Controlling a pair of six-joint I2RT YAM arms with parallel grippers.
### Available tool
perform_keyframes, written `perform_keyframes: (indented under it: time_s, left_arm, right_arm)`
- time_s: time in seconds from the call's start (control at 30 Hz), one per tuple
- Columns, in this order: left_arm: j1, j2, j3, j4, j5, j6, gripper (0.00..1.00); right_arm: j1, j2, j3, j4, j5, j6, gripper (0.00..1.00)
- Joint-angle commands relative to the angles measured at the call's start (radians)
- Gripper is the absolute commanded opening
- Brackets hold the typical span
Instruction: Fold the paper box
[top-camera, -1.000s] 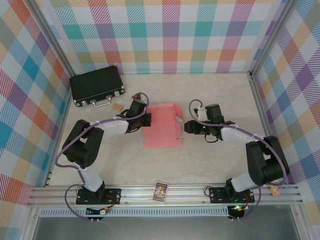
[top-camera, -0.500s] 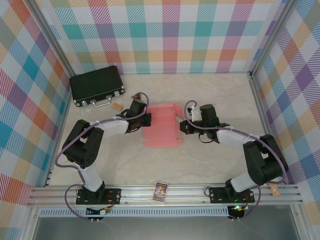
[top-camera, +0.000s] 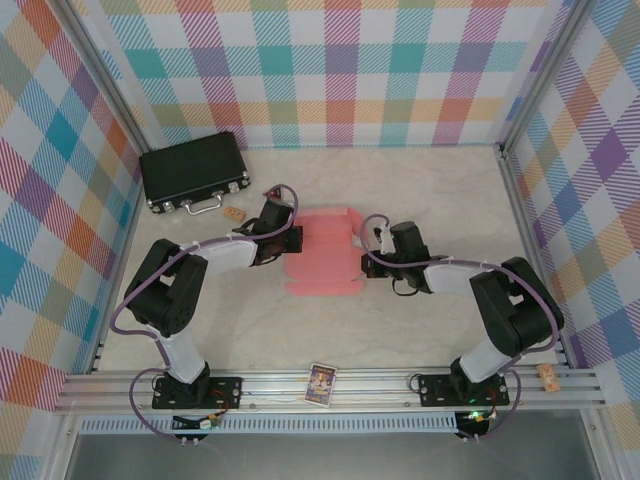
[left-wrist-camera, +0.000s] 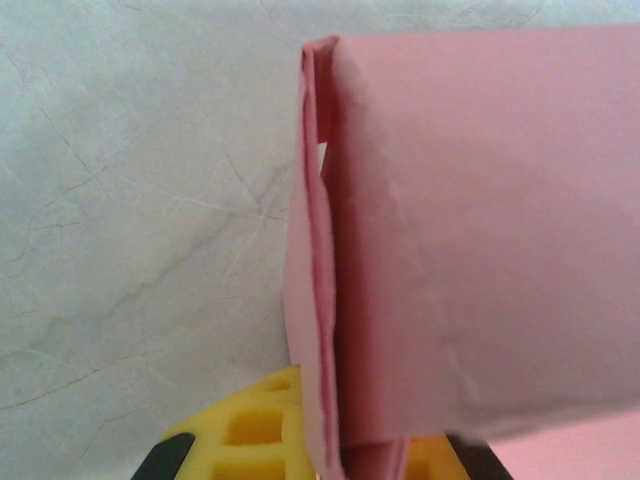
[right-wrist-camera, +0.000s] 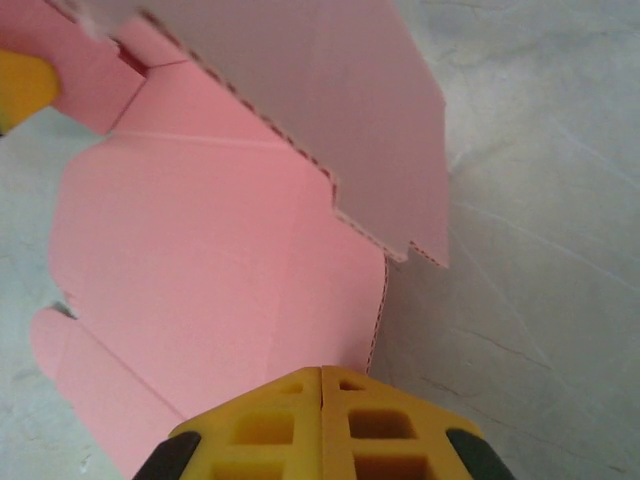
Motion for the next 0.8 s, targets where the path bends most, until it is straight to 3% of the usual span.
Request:
perform_keyframes:
  time_s: [0.0,0.33,0.5,0.63,0.77]
  left_arm:
    - [-0.005,0.015,0.025,-0.017,0.009,-0.012,0.00]
    - [-0.004,0.026,0.019,-0.011,0.009,-0.015,0.00]
    - [-0.005,0.035,0.027,-0.011,0.014,-0.015,0.00]
    - [-0.004,0.035,0.031,-0.015,0.013,-0.010,0.00]
    - [-0.005,0.030,0.032,-0.018,0.008,-0.002,0.00]
  right_arm:
    - [0.014,0.019,-0.023,0.035,0.073,0.039,0.06]
    - [0.029,0.074,-0.028,0.037,0.152,0.109,0.06]
    - [0.029,0.077,-0.032,0.055,0.130,0.117,0.08]
    - [0.029,0.007,-0.051,0.051,0.140,0.093,0.11]
    - [0.031,-0.100,-0.051,-0.009,0.163,0.019,0.21]
